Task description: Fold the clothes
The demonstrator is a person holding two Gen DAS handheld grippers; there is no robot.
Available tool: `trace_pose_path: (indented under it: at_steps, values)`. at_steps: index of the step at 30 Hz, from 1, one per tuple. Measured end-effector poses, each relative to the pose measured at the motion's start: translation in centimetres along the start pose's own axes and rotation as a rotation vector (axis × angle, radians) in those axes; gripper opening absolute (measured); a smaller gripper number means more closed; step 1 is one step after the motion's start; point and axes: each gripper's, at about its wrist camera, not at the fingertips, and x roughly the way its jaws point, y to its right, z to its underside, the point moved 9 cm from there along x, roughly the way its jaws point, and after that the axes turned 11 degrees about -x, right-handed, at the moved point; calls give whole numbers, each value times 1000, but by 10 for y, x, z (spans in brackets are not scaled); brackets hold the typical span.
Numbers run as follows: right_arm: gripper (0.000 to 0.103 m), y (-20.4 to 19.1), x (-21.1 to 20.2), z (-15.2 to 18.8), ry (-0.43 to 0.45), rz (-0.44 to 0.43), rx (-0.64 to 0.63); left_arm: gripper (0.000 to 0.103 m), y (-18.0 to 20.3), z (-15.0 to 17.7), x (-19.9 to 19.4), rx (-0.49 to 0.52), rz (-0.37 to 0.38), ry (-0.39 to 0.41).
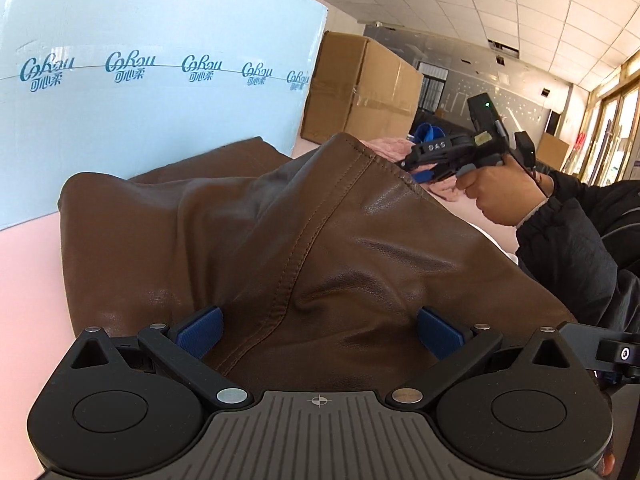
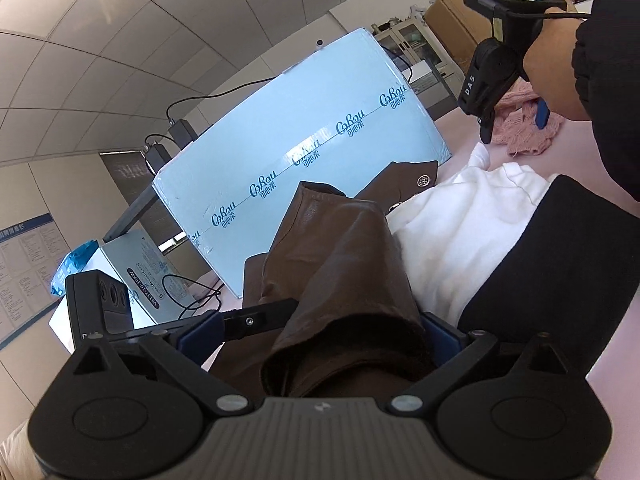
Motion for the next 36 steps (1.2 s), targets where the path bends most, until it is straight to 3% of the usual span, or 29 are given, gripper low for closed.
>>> trace_pose_path:
  at_steps: [13,15,18,20,24,26,28,30,31,36]
  values:
    - [102,-10,9,4,-55,68,-80,103,-8,-10,12,-16,13,5]
    - [89,-8,5,5,-39,102,-68,103,-8,-11,14,1,-3,6]
    - [53,1,0,6,-11,164,-19,103,-5,-10,14,36,-32,16]
    - [38,0,0,7,-4,141,-13,102,-3,-9,12,64,-51,24]
    - [24,-3,0,8,12,126,-3,82,8,-7,7,137,-49,54]
    - [20,-3,0,8,20,127,1,65,18,-5,2,185,-45,71]
    - [16,-4,-1,7,37,124,4,36,25,-3,-3,201,-51,95]
    - [12,-9,-3,7,58,114,-8,20,31,-4,-9,202,-66,128]
    - [11,-13,-4,6,73,108,-13,15,34,-4,-11,202,-73,144]
    - [11,-31,-8,-4,135,66,43,8,34,-18,-31,125,-76,209]
